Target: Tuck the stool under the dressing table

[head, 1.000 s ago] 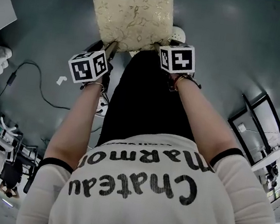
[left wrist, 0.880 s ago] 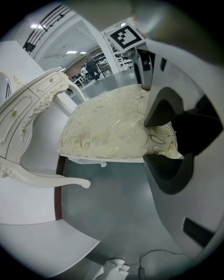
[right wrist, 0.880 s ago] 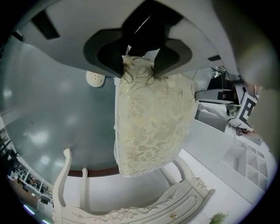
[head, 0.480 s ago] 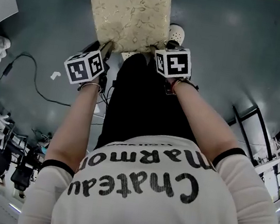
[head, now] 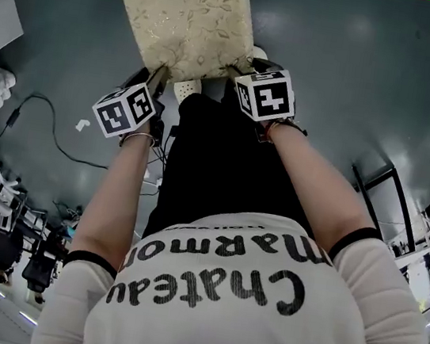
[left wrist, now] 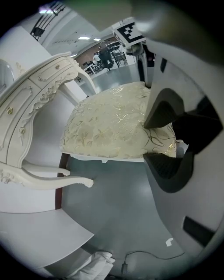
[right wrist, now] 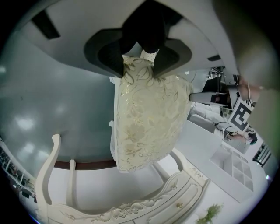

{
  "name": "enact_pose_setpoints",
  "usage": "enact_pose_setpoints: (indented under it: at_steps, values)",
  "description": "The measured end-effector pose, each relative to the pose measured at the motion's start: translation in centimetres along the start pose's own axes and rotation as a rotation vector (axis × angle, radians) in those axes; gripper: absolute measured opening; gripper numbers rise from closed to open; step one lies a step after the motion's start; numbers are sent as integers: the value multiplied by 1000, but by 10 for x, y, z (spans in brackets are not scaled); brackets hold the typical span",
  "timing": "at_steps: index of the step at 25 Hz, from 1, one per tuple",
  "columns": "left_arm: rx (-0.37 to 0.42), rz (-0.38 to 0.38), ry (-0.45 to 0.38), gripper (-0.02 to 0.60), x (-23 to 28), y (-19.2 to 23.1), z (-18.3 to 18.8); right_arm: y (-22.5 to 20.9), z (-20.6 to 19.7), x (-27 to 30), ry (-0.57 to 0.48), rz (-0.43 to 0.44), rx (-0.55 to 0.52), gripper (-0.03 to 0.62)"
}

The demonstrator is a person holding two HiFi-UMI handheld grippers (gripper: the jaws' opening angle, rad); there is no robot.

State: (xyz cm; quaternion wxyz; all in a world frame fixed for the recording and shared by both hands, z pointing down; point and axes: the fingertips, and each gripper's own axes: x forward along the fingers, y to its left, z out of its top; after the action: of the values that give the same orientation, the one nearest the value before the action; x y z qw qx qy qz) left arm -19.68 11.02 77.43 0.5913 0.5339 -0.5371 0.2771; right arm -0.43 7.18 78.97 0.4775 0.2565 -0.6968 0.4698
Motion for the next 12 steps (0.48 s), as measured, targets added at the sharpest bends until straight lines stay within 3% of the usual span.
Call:
enact_pose_setpoints:
  at_steps: [6, 12]
  values:
    - [49, -30, -59, 186, 20, -76, 55, -69, 34, -41, -90, -14, 54, 232]
    - [128, -32, -80, 181, 25, -112, 79, -96, 45, -63, -152, -36, 62, 232]
